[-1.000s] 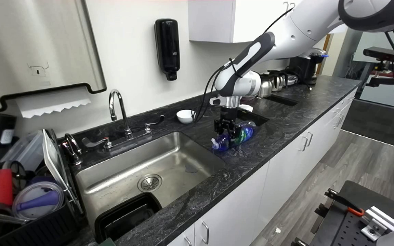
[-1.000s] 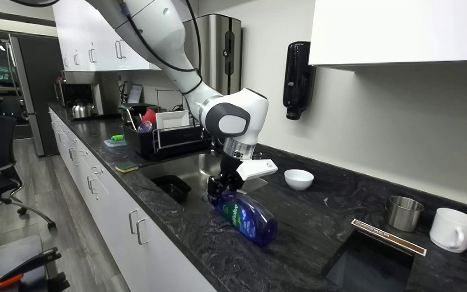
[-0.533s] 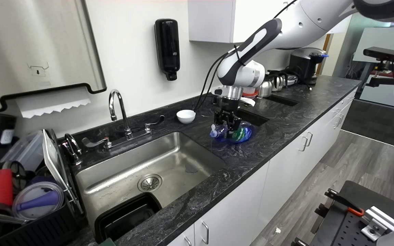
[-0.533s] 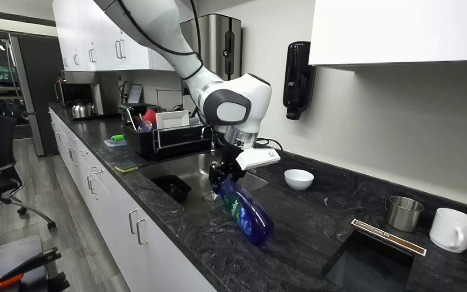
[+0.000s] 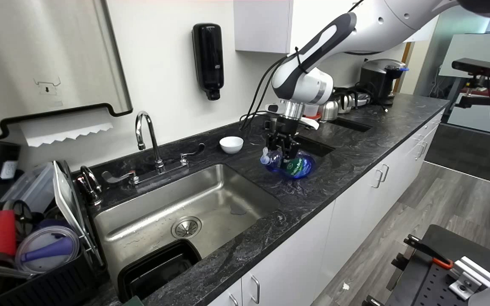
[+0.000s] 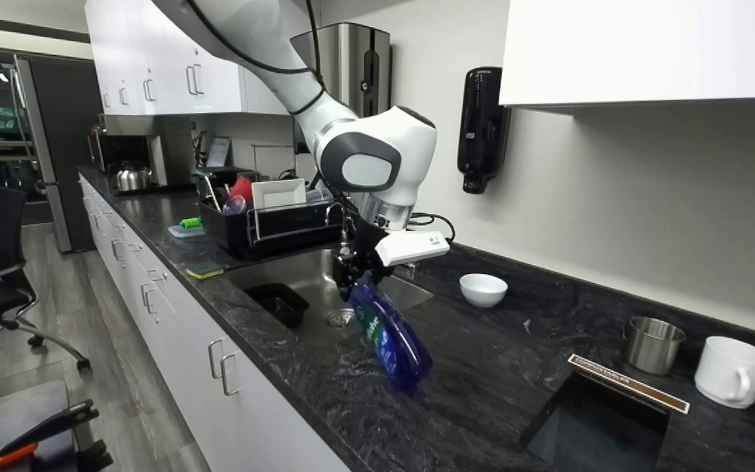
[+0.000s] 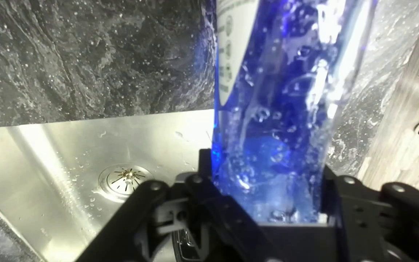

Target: Pour some of the soap in the sink

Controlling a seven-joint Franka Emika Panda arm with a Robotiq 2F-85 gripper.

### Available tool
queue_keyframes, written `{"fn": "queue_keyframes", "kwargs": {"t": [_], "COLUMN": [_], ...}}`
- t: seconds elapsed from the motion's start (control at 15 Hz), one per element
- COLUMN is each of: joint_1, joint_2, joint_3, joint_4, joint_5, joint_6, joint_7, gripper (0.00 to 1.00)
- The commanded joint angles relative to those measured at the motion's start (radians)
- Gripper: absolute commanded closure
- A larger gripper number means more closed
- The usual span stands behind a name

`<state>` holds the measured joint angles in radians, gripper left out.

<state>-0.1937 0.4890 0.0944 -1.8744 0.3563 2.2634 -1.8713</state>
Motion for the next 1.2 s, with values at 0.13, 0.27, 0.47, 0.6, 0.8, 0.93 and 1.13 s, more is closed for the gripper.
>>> {"fn": "queue_keyframes", "kwargs": {"t": [0.13,0.27,0.47,0.6,0.8,0.93,1.13], "joint_1": [-0.04,-0.052,-0.071,-0.078,-0.083,-0.084,-0.092], "joint_2": [-0.069,-0.081,-0.094,-0.107,-0.118,-0.124,-0.125], "joint_3": [0.025,0.026,0.026,0.019,0.005,-0.004,-0.021], "joint_4": [-0.051,-0.056,-0.057,-0.06,-0.062,-0.064,-0.063], "joint_5": [0.096,0.134,0.204,0.247,0.306,0.339,0.389], "joint_6": [-0.01,-0.019,-0.042,-0.063,-0.093,-0.113,-0.15], "joint_7": [-0.071,-0.101,-0.152,-0.185,-0.232,-0.258,-0.296], "gripper": [0.64,0.64,0.64,0.64,0.64,0.64,0.64]}}
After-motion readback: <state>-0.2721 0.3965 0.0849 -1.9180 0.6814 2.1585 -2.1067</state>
